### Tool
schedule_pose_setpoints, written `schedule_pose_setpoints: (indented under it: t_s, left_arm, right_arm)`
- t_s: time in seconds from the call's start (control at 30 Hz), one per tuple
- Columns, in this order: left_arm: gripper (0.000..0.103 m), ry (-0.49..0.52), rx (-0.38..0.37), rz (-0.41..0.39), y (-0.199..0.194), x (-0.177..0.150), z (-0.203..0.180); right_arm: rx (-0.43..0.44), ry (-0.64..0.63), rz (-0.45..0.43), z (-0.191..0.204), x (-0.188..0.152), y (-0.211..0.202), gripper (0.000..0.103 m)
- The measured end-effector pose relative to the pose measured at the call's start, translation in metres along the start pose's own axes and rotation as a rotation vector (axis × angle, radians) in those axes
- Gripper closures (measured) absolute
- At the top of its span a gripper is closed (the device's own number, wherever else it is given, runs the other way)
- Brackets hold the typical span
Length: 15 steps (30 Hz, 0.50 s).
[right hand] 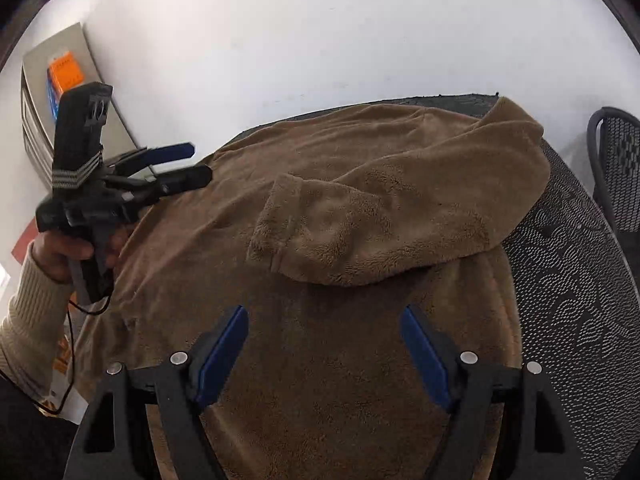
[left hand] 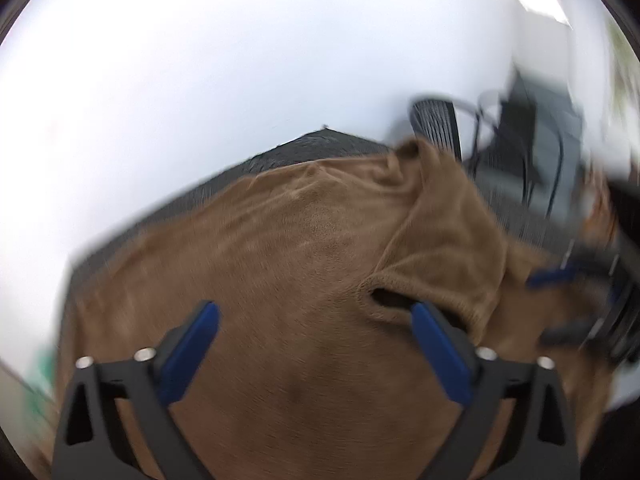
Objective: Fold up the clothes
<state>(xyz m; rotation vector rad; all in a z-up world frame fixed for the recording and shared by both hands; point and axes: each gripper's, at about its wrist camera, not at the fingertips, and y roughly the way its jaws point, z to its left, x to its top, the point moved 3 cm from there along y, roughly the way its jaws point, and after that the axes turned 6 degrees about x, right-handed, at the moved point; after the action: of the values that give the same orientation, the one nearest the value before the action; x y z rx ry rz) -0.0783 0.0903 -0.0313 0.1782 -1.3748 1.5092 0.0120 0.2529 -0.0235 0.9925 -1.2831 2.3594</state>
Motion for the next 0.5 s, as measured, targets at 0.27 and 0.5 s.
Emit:
schedule_pose_setpoints:
  t_s: [0.27,0.5]
  left_arm:
    - [0.065,0.273,-0.059,0.122,0.035,0.013,-0.043]
    - [0.065,0.409,-0.123,0.115,0.032,0.022,-0.067]
  right_arm:
    - [0.049,0.097,-0.05,-0.014,-0.002,-0.003,0.023]
    - [0.086,0.136,-0.057,-0.018,-0.002,-0.004,0.023]
